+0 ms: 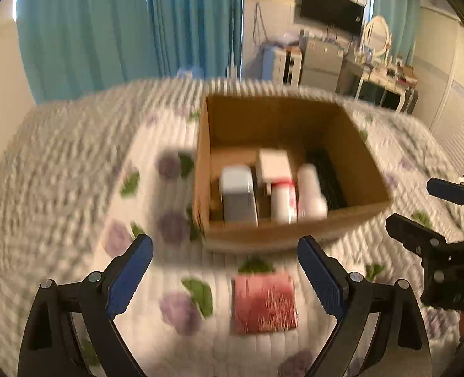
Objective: Organize rigid objects
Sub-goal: 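Grasp the red rose-patterned card with the left tool while the right tool grasps the white charger plug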
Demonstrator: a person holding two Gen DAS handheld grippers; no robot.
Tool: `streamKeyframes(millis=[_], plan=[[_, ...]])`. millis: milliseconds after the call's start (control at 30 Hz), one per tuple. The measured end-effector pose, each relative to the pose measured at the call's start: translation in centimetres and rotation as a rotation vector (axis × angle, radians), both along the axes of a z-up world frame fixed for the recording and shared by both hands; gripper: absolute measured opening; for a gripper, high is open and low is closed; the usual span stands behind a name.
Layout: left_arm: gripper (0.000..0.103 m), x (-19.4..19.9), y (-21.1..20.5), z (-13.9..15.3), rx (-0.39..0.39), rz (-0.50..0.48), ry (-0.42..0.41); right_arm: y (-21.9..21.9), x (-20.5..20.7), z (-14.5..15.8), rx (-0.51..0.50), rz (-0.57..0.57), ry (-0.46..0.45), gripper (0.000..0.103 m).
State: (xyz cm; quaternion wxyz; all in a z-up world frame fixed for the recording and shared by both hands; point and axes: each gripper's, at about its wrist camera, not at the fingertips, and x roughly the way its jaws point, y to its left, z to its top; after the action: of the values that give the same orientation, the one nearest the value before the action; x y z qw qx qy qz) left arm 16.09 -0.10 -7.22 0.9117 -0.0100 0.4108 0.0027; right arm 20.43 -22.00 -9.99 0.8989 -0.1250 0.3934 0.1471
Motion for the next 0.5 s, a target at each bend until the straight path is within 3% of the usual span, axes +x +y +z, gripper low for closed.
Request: streamKeyframes(millis=[200, 300, 500], plan=[[0.095, 0.3, -1.6, -4.3, 0.02, -0.043, 0.117, 0.1, -0.5, -5.1, -0.078, -0.008, 0.062, 0.092], [0.095, 0.4, -2.6, -5.9, 0.064, -0.062, 0.172, -0.3, -0.5, -6.5, -0.092, -0.014, 0.092, 0.092], [0.095, 0.7, -3.2, -8.3, 0.057, -0.086, 0.254, -1.2, -0.1, -7.5, -0.075, -0.034, 0.135, 0.092]])
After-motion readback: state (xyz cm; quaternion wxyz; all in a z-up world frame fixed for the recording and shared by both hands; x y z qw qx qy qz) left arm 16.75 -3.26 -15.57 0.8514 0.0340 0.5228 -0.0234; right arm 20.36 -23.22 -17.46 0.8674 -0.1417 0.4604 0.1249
